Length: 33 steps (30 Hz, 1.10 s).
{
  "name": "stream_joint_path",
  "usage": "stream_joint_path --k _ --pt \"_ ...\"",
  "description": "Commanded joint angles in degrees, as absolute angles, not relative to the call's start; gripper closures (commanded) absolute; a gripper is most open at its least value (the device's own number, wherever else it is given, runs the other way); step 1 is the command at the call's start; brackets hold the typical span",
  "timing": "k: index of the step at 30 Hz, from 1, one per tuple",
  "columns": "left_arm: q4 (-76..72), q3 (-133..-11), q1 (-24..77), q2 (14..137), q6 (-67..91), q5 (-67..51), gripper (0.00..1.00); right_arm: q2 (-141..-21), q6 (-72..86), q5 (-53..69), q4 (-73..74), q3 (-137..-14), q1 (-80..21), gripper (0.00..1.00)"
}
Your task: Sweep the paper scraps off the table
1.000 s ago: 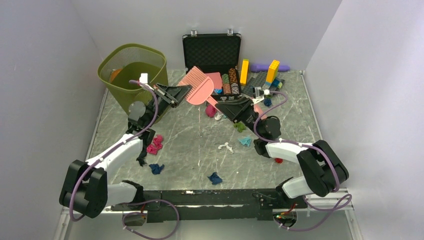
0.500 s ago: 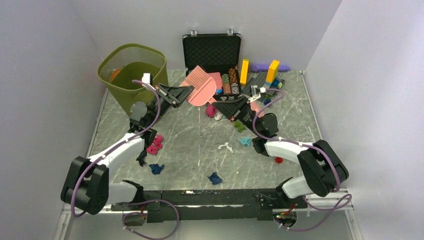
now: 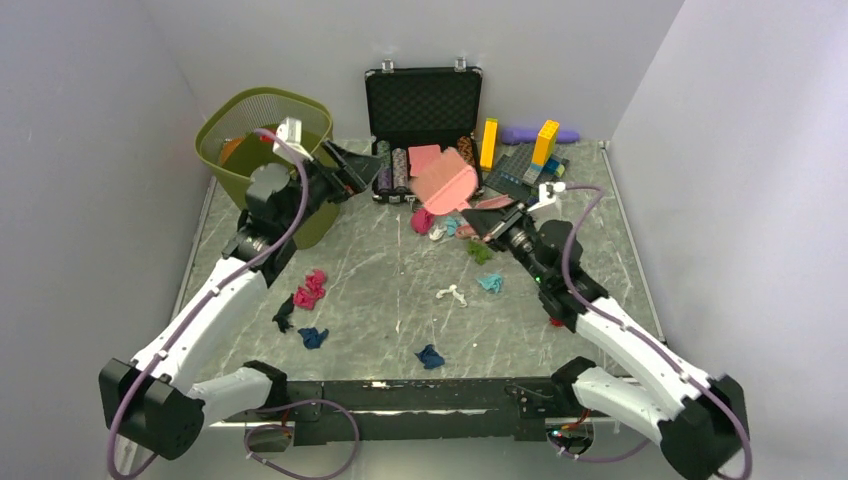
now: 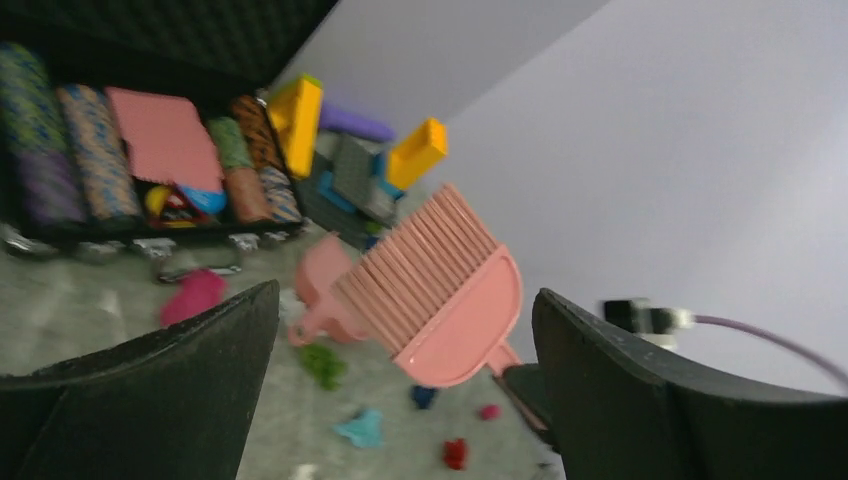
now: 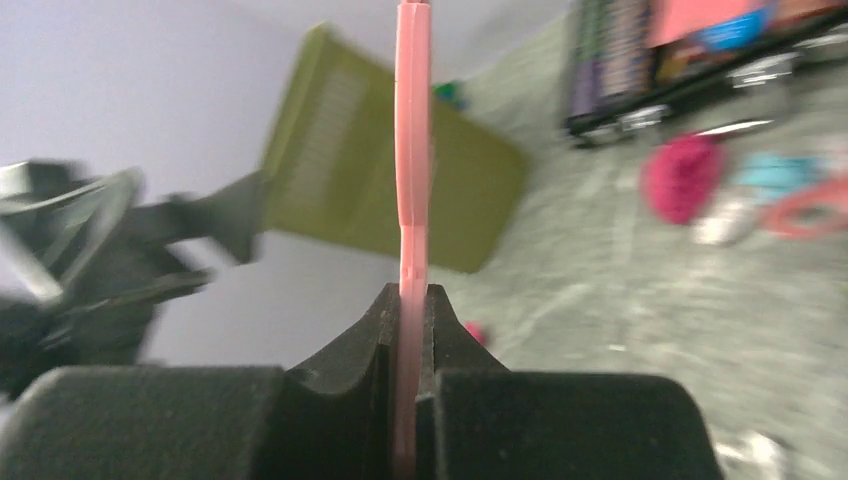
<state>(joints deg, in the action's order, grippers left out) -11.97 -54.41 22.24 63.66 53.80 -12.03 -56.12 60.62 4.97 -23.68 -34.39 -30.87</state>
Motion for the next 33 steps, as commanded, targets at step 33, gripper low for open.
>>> stream_joint_path --k 33 --pt "37.7 -119.3 43.1 130.7 -19.7 -18.1 0.24 -56.3 40.8 -28.6 60.1 -63.6 -28.8 1.00"
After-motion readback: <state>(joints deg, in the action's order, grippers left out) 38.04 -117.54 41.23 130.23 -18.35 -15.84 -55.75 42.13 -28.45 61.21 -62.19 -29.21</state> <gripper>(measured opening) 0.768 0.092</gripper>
